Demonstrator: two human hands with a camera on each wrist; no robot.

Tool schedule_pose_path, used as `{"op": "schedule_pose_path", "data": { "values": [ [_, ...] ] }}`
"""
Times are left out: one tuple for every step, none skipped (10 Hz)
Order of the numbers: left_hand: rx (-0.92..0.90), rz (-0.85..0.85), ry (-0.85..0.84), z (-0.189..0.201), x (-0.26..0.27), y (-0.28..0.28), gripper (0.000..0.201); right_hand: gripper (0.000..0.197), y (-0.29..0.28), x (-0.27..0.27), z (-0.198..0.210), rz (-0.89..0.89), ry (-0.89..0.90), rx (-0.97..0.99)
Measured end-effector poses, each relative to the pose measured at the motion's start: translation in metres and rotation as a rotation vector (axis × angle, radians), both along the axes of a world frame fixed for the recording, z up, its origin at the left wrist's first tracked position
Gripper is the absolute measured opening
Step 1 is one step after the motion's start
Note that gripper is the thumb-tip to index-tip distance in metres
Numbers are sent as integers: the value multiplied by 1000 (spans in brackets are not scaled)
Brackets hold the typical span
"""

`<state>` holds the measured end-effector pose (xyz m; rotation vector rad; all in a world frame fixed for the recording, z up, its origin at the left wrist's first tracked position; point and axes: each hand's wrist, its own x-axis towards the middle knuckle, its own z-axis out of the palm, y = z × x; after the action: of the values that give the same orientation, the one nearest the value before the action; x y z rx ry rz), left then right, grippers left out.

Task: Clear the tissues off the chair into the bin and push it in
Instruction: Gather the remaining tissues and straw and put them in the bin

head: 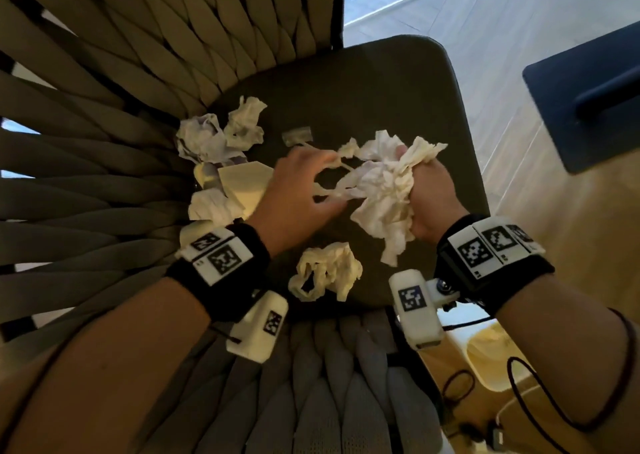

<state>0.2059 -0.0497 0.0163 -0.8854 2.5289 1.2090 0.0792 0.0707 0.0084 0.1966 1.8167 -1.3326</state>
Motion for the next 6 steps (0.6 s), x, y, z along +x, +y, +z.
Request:
{"op": "schedule_pose_path", "data": {
  "values": [
    [-106, -99, -315, -23, 2, -18, 84, 27, 15, -16, -2, -50, 70, 67],
    [-164, -341, -469, -48, -9, -6, 102, 25, 34, -25, -3, -59, 83, 85],
    [-229, -538, -508, -62, -14, 22, 107, 36, 56, -29, 1, -123, 98, 99],
    [-313, -589, -464, -68, -10, 45, 102, 35, 70, -30, -2, -126, 70, 116],
    [-280, -601, -416, -65, -8, 55, 92, 36, 81, -29, -10, -140, 37, 121],
    [-217, -704, -453, -61, 4, 53, 96, 35, 86, -23, -17, -127, -3, 104]
  ]
}}
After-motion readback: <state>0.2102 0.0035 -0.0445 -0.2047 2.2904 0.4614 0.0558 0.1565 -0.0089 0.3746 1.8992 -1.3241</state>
